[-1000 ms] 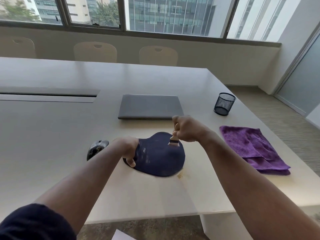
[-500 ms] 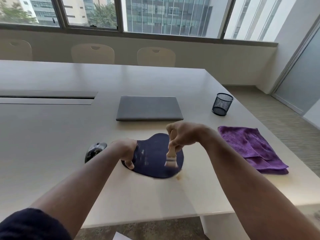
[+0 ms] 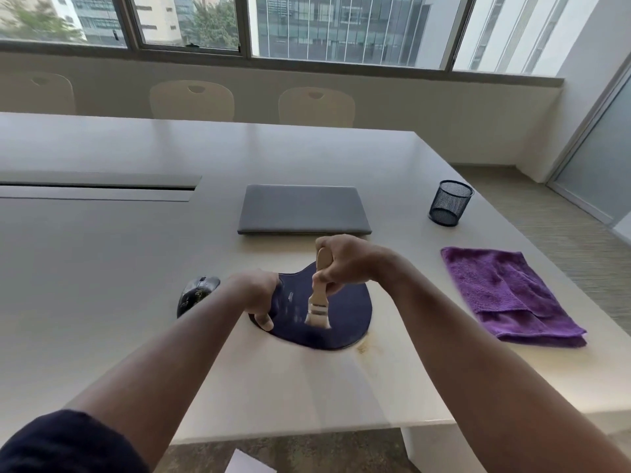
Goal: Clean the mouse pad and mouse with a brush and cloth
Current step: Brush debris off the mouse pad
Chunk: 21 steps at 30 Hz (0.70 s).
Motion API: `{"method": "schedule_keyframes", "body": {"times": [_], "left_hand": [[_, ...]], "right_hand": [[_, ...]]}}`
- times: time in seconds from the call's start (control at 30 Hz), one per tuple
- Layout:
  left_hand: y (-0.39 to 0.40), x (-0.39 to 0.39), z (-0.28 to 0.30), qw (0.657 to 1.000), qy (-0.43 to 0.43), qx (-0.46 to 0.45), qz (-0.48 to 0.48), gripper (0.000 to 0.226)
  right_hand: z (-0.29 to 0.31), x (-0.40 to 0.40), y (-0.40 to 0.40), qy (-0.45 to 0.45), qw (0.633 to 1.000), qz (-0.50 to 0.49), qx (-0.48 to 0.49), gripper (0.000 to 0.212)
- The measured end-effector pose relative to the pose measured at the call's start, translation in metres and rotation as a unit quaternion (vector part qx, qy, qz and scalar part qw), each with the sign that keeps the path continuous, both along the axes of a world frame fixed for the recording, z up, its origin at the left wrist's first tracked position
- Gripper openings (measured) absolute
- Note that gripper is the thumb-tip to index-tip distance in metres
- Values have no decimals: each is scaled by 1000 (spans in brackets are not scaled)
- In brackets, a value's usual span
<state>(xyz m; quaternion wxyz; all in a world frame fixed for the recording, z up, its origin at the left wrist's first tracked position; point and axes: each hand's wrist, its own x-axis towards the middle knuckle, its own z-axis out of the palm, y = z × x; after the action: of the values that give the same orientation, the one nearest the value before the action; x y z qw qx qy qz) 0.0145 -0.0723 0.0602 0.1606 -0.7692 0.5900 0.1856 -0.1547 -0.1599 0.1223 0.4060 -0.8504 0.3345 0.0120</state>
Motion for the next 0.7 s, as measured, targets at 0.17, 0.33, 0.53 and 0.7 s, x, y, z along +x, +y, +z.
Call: {"method": "schedule_keyframes", "body": {"times": [0.17,0.33,0.53,0.7], "left_hand": [[0,1,-1,1000,3,2,6,78],[-3,0,-1,1000,-6,8,0,77],[-3,1,-2,1000,-4,5,-1,78],[-3,2,-2,1000,-3,5,2,77]], "right_hand": [[-6,0,-12,-9,975,-77,-208,19],[1,5,-13,-7,999,-49,-9,25],[-16,10,-17,-10,958,-100,-270,19],[-22,14,-26,-54,953,-123,-273,16]]}}
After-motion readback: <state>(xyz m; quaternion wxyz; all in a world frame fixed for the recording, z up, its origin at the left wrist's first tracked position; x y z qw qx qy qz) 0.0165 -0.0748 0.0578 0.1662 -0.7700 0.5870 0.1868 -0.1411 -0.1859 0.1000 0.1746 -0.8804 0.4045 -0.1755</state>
